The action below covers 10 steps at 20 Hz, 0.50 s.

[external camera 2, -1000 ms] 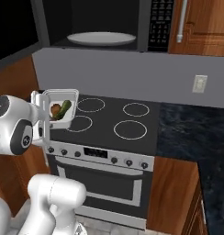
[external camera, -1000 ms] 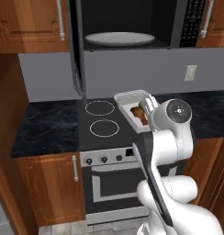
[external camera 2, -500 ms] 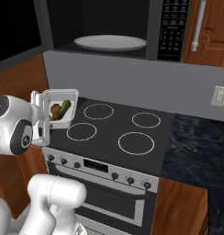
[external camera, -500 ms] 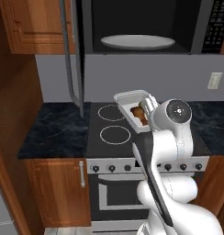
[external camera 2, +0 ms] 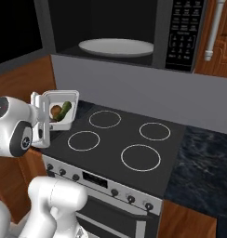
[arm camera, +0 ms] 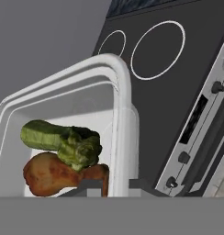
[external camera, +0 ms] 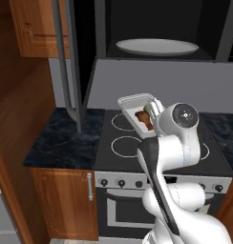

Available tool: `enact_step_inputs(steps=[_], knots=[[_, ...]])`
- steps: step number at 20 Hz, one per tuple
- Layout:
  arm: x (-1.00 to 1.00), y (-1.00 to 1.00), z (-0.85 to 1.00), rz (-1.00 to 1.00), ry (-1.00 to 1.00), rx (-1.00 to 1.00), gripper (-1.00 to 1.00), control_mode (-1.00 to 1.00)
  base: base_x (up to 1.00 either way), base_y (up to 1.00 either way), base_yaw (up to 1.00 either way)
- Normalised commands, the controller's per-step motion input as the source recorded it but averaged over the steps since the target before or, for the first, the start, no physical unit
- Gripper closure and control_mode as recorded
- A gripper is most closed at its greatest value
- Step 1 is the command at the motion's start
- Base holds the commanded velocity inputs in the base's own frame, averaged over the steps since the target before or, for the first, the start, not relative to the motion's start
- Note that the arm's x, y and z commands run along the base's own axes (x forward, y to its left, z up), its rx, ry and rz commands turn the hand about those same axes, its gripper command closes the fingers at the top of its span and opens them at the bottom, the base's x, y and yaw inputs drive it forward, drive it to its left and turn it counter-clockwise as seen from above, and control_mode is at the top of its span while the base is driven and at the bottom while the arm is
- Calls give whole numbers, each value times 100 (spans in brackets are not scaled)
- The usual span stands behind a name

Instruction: Place the tupperware containing the chicken drumstick and squash meal in the microwave. Close the microwave door and press the start button to reheat the meal.

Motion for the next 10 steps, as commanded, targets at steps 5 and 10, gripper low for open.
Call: enact_step_inputs(steps=[5, 10], knots=[[0, -6, 0, 1, -2, 1, 100, -100, 8, -25, 10], [0, -25, 0, 3, -7, 2, 100, -100, 0, 0, 0]])
